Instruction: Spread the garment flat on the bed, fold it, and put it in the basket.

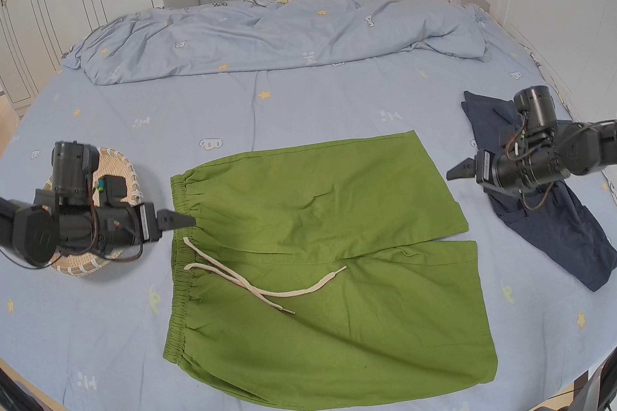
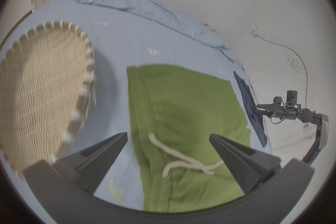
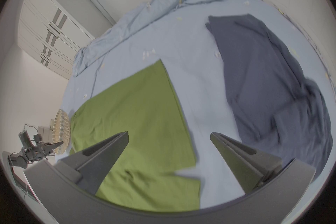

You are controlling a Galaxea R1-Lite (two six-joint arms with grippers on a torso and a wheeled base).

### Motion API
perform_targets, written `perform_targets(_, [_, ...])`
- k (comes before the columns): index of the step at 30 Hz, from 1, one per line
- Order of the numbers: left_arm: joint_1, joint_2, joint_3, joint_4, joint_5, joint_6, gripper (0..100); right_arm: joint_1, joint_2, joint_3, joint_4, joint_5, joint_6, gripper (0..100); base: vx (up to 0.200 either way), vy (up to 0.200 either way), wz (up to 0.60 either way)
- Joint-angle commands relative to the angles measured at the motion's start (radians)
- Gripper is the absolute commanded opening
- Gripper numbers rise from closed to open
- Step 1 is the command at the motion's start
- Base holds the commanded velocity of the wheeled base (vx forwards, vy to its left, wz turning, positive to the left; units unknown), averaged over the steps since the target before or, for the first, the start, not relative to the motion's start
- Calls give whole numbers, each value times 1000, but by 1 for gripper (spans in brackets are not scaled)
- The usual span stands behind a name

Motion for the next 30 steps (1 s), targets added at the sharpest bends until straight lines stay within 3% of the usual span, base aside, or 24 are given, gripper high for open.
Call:
perform_targets(1, [-14,-284,439,1,-91,-3,100,67,-390,477,-32,54,53,100,0,0,0])
perform_targets(11, [1,-302,605,1,-174,0,100,90,-473,553,-36,103,52,100,0,0,0])
perform_targets(30, [16,-11,536,-87,-199,9,100,88,-481,553,-38,103,50,100,0,0,0])
